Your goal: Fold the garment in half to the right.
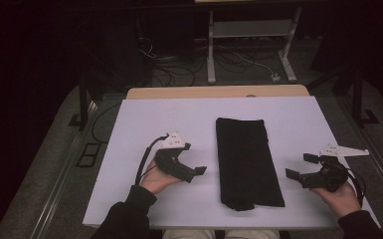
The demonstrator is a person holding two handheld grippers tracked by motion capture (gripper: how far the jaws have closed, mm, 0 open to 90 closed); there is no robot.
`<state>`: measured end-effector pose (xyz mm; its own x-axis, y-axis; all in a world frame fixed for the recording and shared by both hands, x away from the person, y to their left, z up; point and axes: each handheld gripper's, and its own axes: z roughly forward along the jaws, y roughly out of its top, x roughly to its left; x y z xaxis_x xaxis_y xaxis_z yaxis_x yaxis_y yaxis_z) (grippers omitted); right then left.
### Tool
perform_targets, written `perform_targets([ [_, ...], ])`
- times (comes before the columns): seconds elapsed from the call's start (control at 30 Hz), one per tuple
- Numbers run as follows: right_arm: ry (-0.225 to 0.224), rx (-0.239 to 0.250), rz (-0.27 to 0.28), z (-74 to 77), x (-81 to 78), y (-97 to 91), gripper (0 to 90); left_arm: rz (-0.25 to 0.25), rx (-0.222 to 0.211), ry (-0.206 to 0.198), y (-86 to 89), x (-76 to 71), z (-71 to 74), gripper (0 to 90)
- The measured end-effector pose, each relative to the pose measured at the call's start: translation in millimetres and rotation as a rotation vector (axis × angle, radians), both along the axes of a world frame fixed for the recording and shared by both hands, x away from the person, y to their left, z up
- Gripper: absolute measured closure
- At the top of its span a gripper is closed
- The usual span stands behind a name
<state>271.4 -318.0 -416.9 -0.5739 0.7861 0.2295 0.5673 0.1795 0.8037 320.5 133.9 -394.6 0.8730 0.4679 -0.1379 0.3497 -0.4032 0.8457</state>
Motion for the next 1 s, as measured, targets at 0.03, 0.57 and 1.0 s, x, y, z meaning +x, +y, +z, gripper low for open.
perform_targets([
  [0.03, 0.000, -0.001, 0.001, -0.1, -0.1, 0.0, 0.0, 0.010, -0.001, 0.000, 4.0, -0.7, 0.2, 0.0],
  [0.57, 0.000, -0.003, 0.014, -2.7, 1.2, 1.8, 0.0, 0.087, -0.016, -0.003, 44.8, -6.2, 0.3, 0.0],
  [1.0, 0.003, 0.000, 0.016, -1.8, 0.6, 2.4, 0.0, 0.179, -0.079, -0.004, 87.4, -19.2, -2.2, 0.0],
])
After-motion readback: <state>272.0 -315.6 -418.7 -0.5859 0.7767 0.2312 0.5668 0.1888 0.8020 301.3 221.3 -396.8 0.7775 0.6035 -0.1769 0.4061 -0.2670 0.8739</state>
